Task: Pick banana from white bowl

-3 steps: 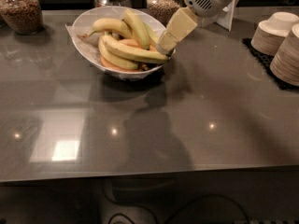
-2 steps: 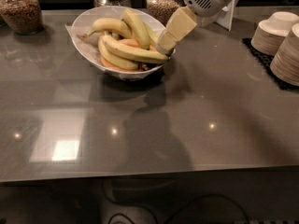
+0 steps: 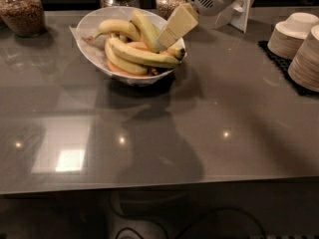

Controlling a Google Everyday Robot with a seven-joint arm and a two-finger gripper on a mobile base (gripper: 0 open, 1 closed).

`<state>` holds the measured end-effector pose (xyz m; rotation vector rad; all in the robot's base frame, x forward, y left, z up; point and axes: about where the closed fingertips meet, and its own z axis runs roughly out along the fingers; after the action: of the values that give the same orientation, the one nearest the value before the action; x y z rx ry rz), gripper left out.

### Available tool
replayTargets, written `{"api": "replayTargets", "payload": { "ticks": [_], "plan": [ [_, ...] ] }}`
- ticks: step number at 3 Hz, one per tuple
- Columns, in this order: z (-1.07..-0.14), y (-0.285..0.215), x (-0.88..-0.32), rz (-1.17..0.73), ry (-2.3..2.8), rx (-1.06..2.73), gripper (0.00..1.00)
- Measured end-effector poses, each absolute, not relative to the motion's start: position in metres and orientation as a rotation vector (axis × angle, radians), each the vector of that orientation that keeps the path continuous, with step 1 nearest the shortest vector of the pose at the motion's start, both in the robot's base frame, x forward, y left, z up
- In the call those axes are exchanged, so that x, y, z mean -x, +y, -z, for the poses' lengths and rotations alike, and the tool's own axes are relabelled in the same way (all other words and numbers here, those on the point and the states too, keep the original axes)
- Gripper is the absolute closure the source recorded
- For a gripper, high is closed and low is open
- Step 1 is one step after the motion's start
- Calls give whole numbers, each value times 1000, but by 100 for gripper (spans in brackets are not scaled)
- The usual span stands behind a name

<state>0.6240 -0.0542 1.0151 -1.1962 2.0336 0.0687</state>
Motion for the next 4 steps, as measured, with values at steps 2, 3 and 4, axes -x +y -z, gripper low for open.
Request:
{"api": "replayTargets", "payload": {
  "ticks": [2, 3, 4],
  "plan": [
    [-1005, -27, -672, -128, 2013, 1067, 0],
    [-1000, -16, -691, -155, 2006, 1017, 12],
    [-992, -1, -705, -193, 2009, 987, 20]
  ]
}}
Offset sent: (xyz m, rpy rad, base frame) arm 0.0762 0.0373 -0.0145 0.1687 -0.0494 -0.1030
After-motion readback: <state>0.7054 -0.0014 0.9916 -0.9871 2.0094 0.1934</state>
